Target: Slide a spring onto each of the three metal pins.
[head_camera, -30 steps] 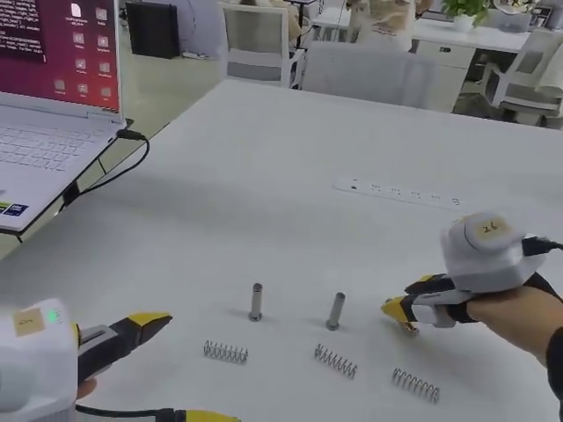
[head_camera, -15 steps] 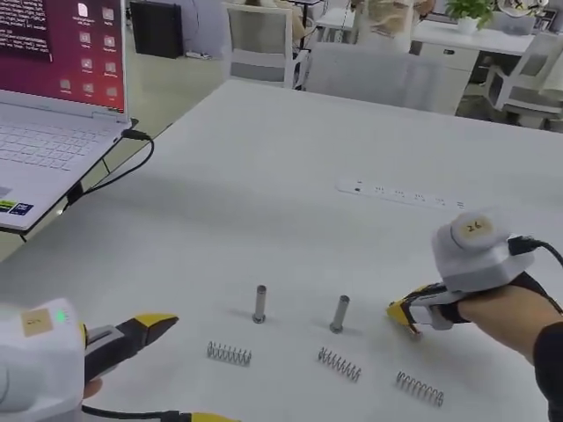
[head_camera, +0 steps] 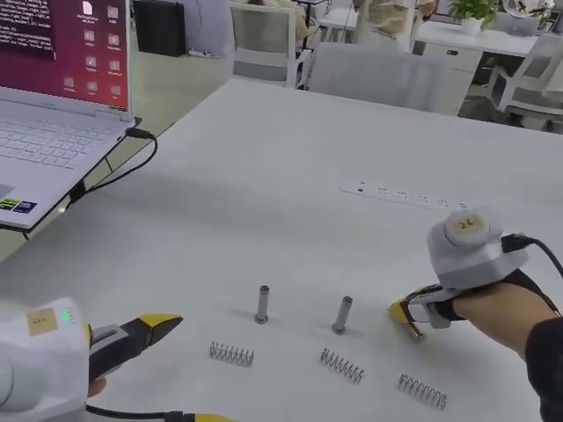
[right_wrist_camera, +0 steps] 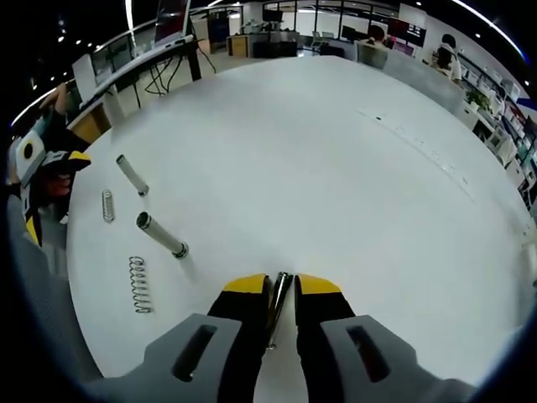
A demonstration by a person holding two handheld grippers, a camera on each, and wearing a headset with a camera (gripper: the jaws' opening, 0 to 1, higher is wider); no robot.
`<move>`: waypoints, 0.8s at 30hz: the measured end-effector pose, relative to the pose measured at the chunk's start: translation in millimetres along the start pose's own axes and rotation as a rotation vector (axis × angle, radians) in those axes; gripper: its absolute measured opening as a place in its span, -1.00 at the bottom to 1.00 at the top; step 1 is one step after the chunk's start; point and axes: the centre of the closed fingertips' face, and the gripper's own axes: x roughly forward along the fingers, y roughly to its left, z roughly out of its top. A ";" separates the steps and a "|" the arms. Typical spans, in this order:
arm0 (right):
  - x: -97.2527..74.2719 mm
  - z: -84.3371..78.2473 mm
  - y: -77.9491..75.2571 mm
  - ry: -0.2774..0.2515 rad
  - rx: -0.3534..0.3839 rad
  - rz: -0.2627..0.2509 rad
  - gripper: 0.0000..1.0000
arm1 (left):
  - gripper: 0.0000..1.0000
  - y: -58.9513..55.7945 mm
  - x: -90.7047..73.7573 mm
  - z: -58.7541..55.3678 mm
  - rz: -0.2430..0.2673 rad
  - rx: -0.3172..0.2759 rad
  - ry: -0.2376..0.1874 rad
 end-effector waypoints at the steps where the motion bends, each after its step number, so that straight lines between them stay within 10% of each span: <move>1: 0.7 -0.6 -1.2 0.005 -0.002 -0.006 -0.80 | 0.74 0.2 0.0 -0.2 0.000 -0.001 0.000; 24: -0.8 -3.6 -8.0 0.028 0.043 -0.038 -0.89 | 0.73 1.2 -0.4 0.6 0.002 0.000 -0.004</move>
